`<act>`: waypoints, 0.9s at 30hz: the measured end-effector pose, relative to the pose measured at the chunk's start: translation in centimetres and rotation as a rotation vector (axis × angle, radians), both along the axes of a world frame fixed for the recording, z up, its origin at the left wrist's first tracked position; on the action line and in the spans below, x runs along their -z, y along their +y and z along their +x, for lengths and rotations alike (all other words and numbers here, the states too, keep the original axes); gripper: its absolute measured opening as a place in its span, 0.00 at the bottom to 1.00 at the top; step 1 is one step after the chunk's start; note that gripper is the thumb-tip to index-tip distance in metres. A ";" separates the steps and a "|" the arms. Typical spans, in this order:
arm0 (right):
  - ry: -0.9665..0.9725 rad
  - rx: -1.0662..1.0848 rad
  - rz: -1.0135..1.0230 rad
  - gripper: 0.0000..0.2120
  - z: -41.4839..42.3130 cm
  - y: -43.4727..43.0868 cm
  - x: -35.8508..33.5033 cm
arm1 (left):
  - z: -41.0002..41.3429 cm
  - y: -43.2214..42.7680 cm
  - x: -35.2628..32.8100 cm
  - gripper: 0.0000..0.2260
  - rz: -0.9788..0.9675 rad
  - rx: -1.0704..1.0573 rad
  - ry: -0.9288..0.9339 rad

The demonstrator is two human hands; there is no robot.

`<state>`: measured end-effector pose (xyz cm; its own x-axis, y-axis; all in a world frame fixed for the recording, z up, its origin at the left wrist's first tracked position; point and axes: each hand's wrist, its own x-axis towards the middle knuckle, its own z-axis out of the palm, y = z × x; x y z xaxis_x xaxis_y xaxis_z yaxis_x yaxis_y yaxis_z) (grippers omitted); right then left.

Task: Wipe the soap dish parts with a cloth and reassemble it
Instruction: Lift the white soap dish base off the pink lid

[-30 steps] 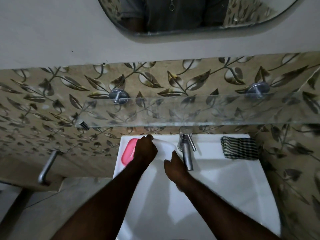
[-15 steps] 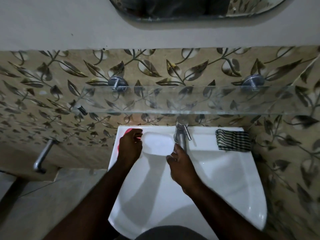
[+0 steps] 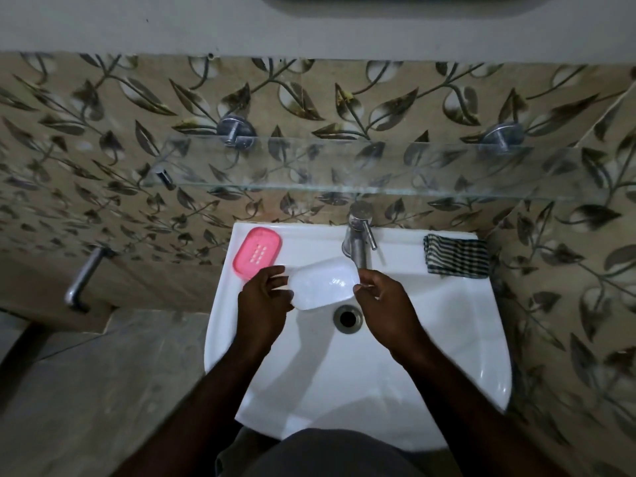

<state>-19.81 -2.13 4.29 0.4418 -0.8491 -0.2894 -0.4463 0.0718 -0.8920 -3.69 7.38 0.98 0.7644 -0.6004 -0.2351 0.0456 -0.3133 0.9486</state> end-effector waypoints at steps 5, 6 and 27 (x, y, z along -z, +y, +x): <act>-0.109 0.108 0.280 0.09 -0.5 0.8 1.9 | 0.1 -0.1 -1.8 0.20 0.014 0.102 -0.417; -0.151 0.123 0.343 0.07 -0.5 0.9 2.1 | -0.1 -0.2 -2.2 0.20 0.009 0.120 -0.429; -0.246 0.012 0.385 0.01 -0.1 -1.7 1.0 | 0.0 -0.5 -5.4 0.13 -0.147 0.223 -0.918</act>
